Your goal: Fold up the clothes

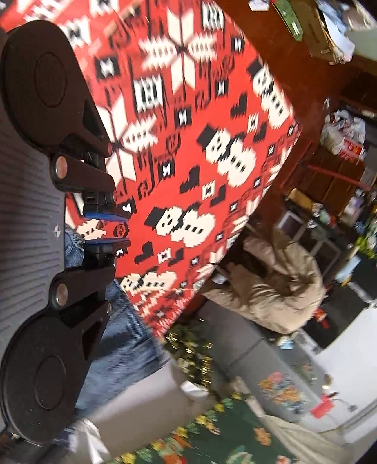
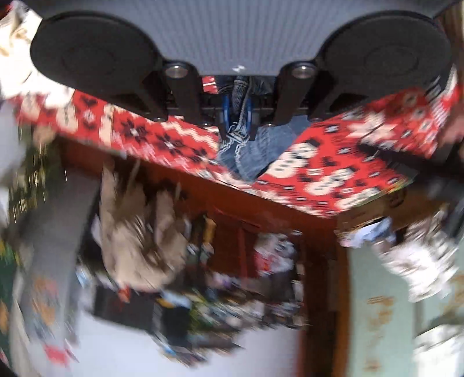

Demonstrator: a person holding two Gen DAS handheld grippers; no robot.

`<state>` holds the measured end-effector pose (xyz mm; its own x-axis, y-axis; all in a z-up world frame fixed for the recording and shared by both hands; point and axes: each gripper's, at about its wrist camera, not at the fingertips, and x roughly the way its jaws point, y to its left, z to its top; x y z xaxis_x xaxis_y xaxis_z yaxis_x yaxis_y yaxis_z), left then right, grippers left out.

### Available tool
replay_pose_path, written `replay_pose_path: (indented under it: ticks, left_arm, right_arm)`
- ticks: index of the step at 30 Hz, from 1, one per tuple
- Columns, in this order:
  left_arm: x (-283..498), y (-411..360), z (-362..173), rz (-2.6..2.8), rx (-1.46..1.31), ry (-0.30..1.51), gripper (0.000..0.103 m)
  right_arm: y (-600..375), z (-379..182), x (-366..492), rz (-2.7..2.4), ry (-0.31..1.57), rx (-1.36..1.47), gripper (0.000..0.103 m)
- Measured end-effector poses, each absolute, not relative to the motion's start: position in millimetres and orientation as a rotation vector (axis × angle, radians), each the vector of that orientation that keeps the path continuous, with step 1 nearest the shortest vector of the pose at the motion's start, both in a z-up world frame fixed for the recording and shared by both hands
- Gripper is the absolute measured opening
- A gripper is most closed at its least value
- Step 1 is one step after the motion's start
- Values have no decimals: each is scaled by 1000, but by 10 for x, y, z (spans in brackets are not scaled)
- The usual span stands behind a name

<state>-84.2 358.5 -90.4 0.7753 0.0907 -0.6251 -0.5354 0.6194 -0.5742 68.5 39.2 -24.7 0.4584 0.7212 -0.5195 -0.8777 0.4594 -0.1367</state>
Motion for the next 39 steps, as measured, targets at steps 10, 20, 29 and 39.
replay_pose_path:
  ticks: [10,20,29,39]
  left_arm:
    - [-1546,3283,-807,312,-834,647,10]
    - [-1530,3333,-1030,126,-1069,658,31]
    - [-1285,3259,-1108,44,-1088,702,48]
    - [-896,2886,-1136,17,-798,835,57]
  right_arm:
    - [47,-638,-520,1203,459,-620,14]
    - [-301,-566,-413,1234,648,-383,35]
    - [-630,-793,194,941,981,-35,41]
    - [-749,-1564,566,730,1292,505,43]
